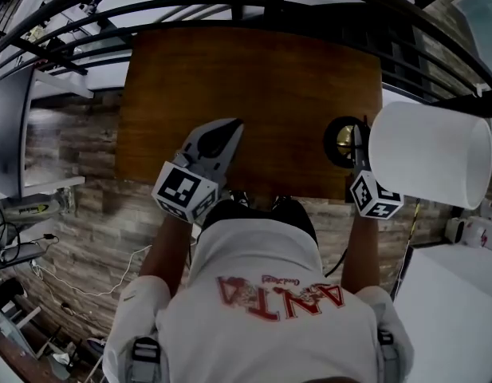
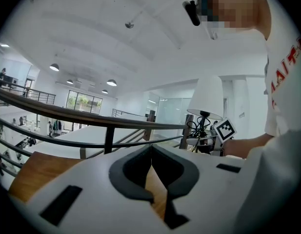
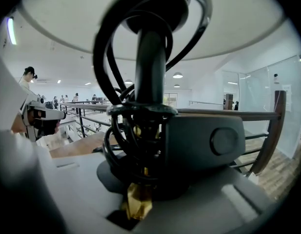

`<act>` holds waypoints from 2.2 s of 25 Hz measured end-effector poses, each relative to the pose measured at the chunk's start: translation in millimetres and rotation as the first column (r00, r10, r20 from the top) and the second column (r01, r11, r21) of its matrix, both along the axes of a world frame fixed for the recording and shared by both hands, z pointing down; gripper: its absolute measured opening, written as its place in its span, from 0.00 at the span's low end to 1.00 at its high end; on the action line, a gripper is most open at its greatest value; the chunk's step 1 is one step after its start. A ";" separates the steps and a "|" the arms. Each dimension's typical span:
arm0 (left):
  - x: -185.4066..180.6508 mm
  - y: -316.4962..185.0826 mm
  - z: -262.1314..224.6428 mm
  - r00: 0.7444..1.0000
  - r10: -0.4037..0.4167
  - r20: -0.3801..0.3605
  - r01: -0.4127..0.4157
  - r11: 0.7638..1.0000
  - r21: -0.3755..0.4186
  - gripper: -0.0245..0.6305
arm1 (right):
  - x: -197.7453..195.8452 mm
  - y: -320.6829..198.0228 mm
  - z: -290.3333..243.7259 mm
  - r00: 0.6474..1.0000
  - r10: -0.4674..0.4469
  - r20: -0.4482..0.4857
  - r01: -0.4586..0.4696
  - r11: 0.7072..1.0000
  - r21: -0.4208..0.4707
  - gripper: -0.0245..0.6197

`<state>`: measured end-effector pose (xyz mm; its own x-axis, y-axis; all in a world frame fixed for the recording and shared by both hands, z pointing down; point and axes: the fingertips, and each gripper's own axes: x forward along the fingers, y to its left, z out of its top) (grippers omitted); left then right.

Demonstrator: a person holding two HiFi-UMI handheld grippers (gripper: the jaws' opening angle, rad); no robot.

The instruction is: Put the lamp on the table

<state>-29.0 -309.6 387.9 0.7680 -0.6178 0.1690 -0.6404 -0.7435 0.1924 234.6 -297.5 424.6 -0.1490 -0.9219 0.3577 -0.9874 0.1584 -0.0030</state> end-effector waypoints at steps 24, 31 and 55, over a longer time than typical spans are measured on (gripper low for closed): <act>35.7 -17.5 49.6 0.979 -0.187 0.084 0.196 0.974 -0.111 0.05 | 57.4 -113.3 131.2 0.994 -0.107 -0.030 0.103 0.988 -0.118 0.13; 32.9 -20.8 64.8 0.969 -0.204 0.138 0.222 0.966 -0.130 0.05 | 50.9 -138.0 172.9 0.990 -0.139 -0.038 0.133 0.984 -0.118 0.13; 21.6 5.3 70.8 0.963 -0.222 0.154 0.243 0.959 -0.142 0.05 | 38.1 -118.9 205.2 0.984 -0.147 -0.096 0.138 0.985 -0.100 0.17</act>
<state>-7.4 -304.4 458.6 0.5696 -0.7334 0.3710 -0.8200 -0.5379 0.1955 272.8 -416.4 629.7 -0.2347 -0.8562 0.4604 -0.9504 0.3015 0.0762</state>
